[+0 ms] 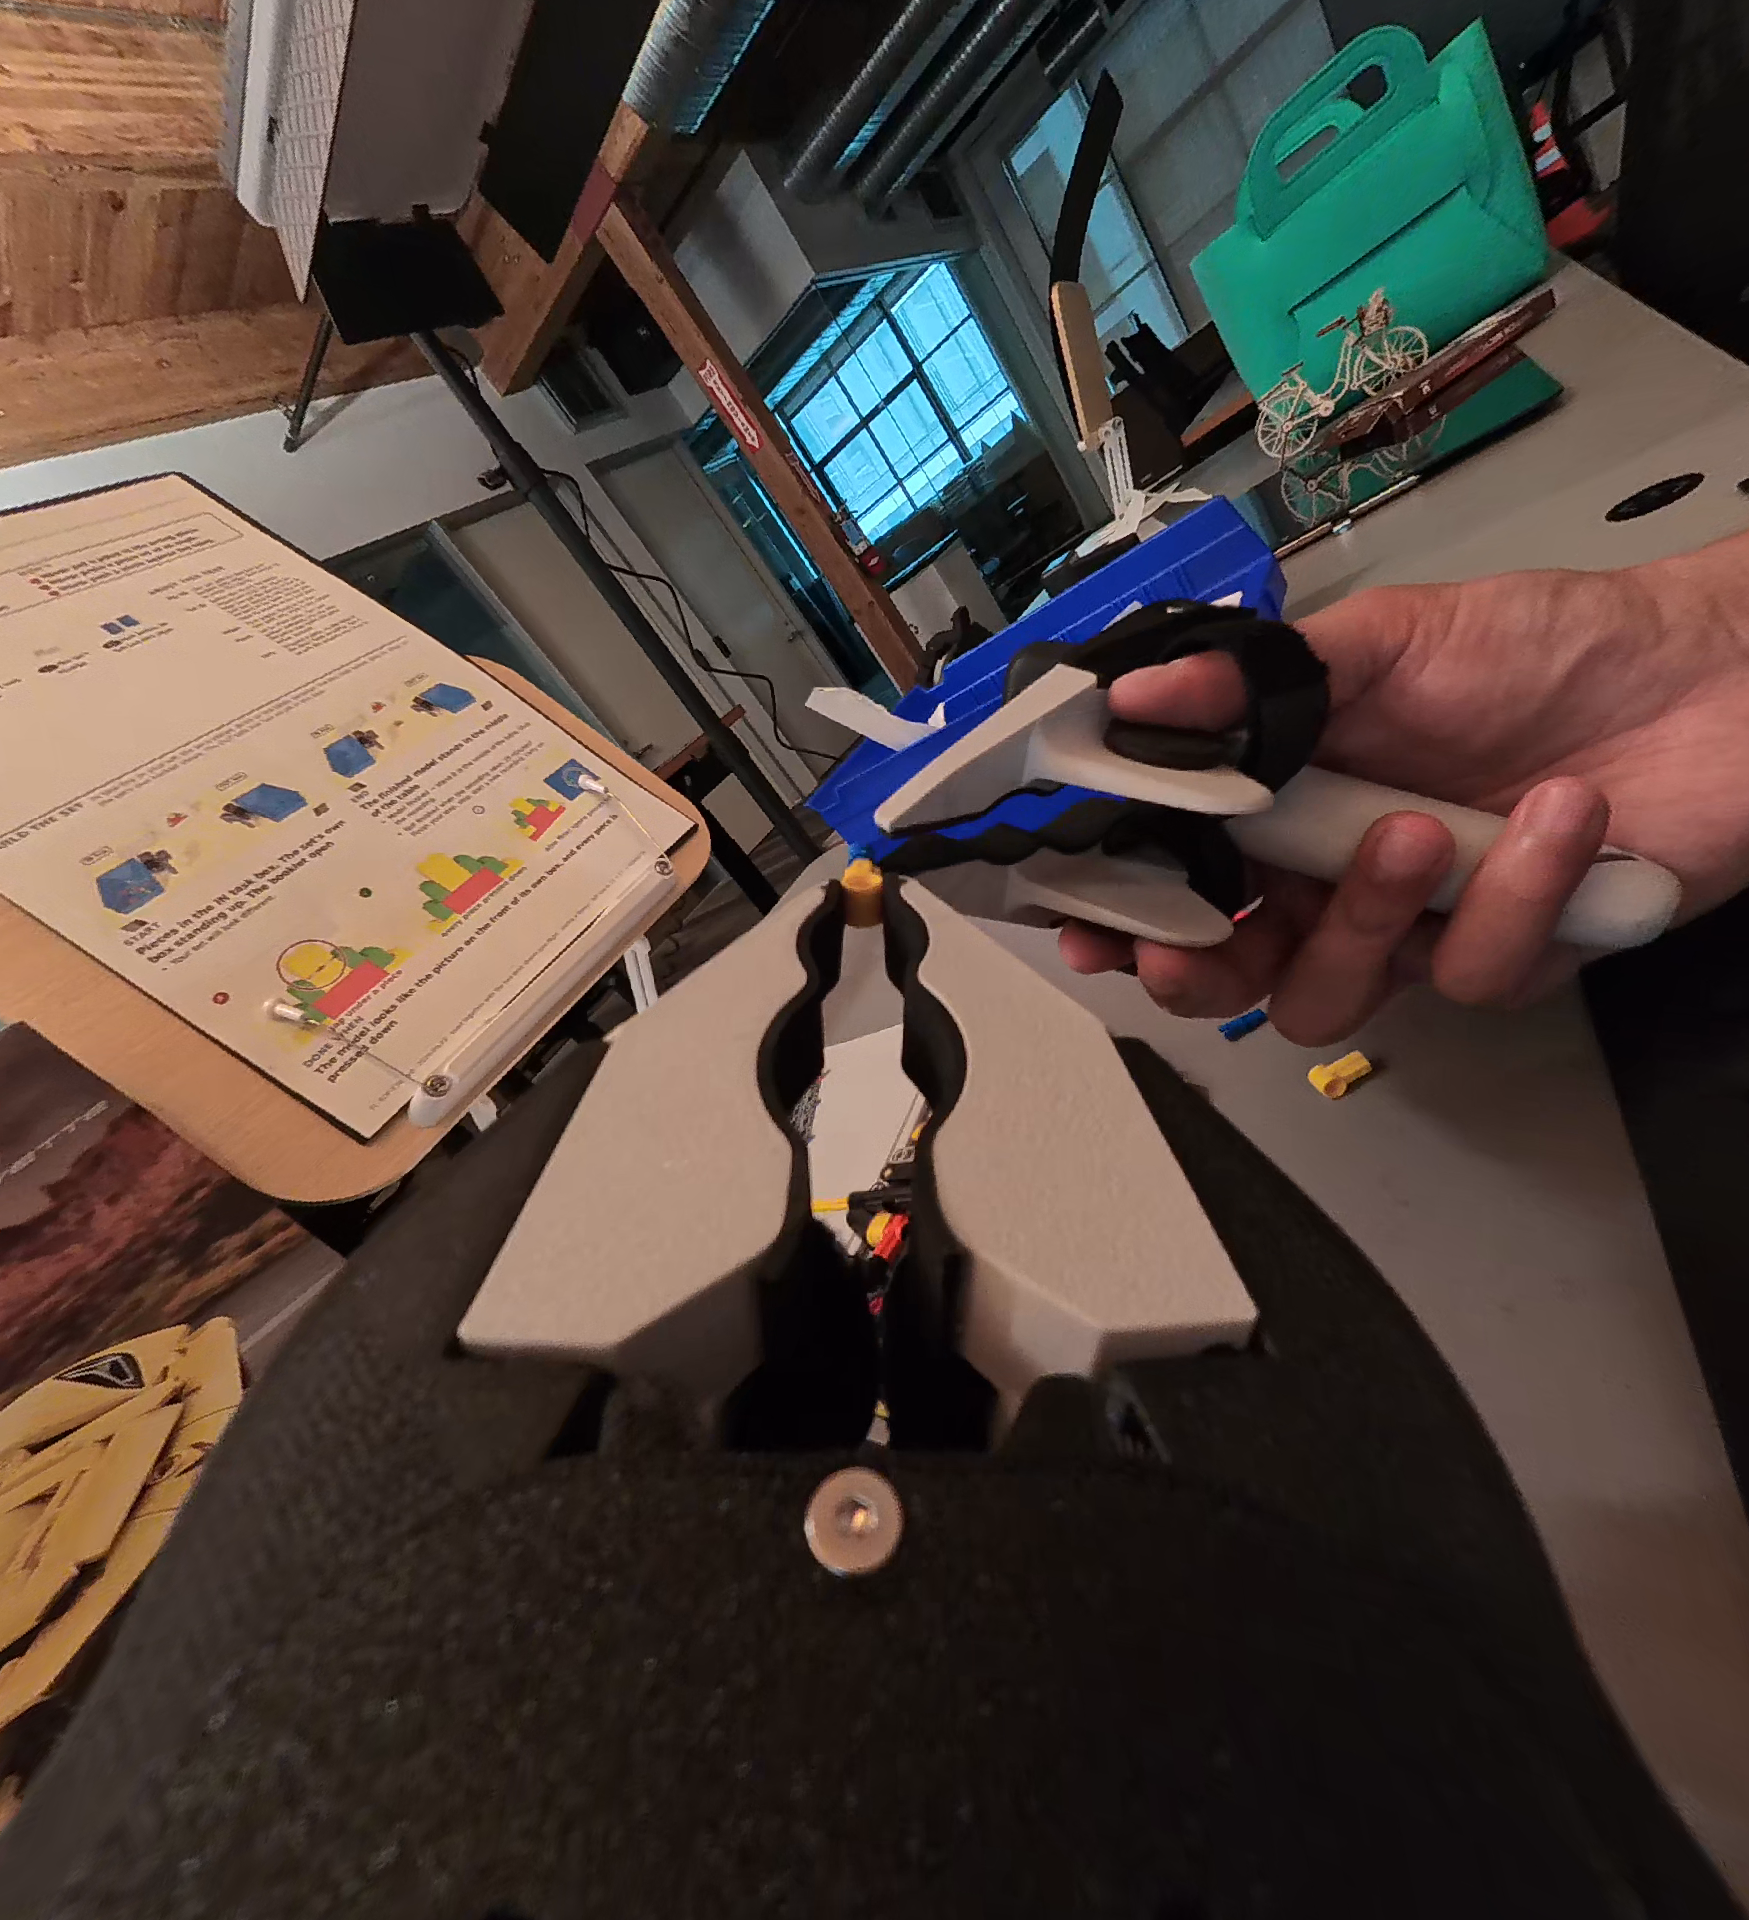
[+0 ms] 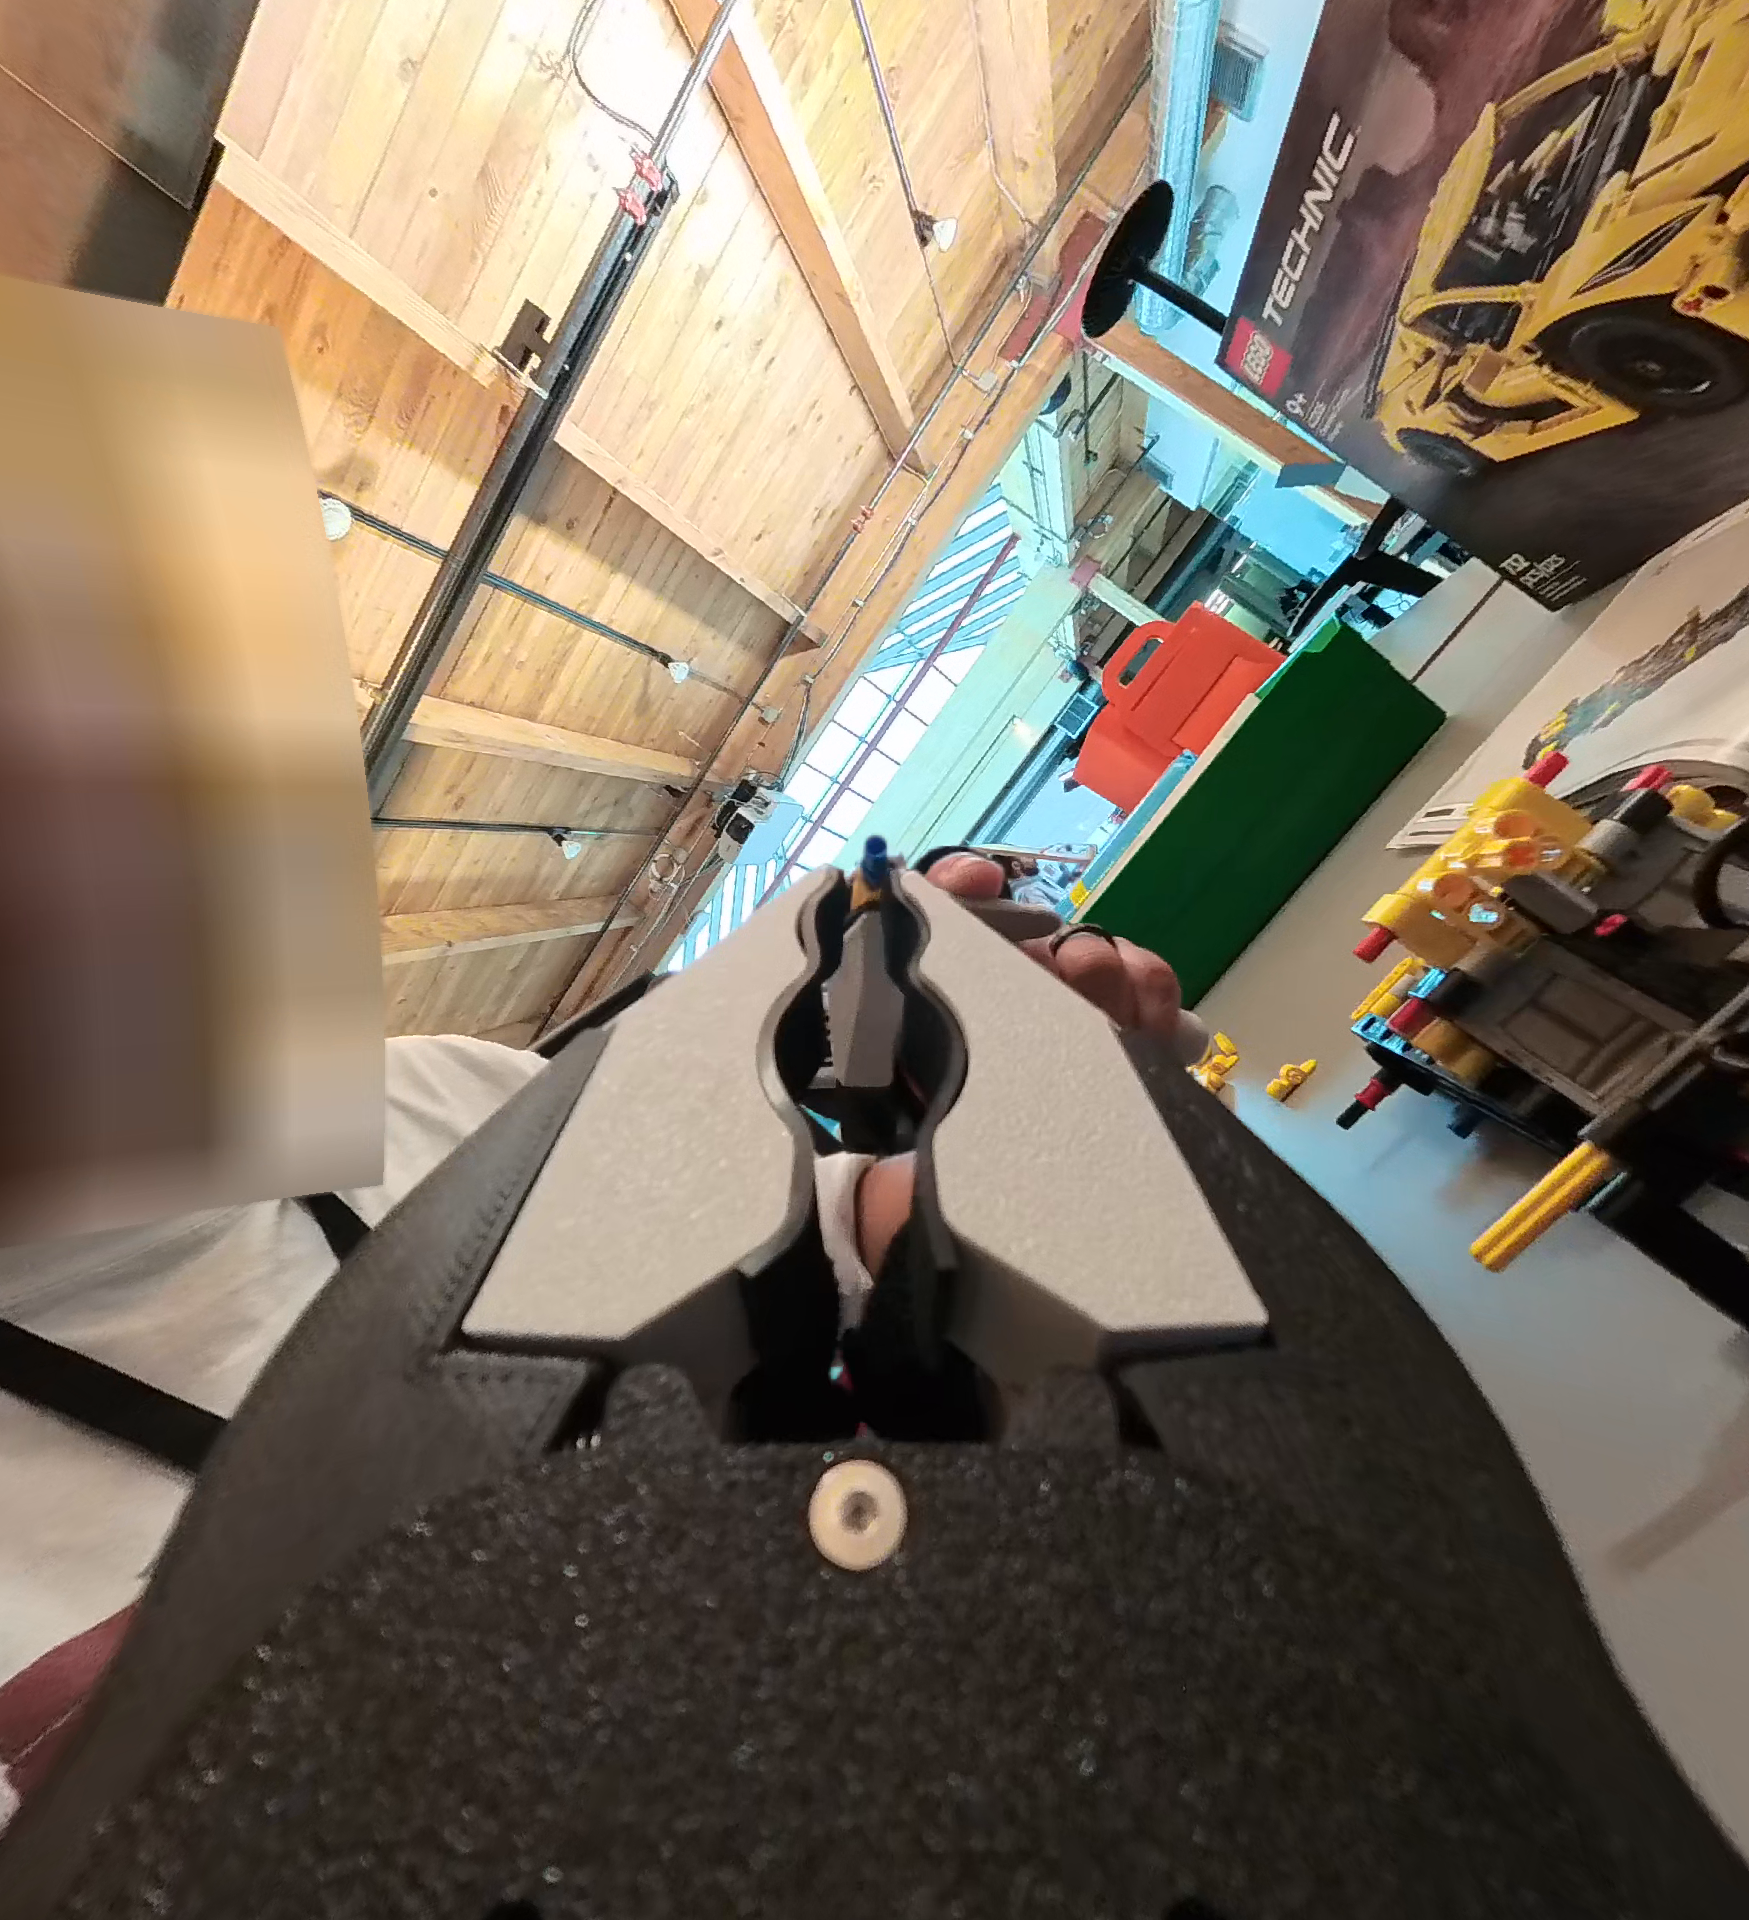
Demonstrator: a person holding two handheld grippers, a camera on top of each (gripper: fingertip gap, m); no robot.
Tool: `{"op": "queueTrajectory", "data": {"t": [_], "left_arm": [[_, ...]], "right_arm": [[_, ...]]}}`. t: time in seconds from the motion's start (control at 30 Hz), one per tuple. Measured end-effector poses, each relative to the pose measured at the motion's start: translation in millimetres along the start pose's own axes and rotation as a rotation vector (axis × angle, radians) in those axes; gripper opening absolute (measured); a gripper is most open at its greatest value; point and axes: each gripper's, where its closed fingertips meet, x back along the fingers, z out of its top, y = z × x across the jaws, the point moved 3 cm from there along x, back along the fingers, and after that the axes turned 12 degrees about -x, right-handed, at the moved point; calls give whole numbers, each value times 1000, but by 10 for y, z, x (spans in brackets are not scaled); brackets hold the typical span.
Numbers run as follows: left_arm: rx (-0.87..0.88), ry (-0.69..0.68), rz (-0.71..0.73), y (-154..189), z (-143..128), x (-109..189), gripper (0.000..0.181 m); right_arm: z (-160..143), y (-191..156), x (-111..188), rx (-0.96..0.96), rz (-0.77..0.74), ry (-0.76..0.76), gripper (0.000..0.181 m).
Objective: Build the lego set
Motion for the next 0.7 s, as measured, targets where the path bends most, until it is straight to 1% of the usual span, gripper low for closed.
{"op": "queueTrajectory", "data": {"t": [0.17, 0.23, 0.27, 0.47, 0.57, 0.7], "left_arm": [[1, 2, -18, 44, 10, -10, 7], [2, 2, -28, 62, 10, -16, 7], [-1, 1, -27, 65, 10, -16, 7], [-15, -7, -18, 77, -1, -23, 7], [-32, -15, -17, 93, -16, -30, 7], [-49, -31, 12, 83, -16, -36, 7]], "right_arm": [[-2, 14, -8, -11, 0, -5, 14], [-12, 17, -13, -13, 1, -10, 11], [-17, 24, -10, -11, -6, -12, 4], [-25, 42, -2, -10, -17, -4, 4], [-36, 61, 6, -39, -8, 5, 4], [-43, 59, -13, -7, -18, 24, 3]]}}
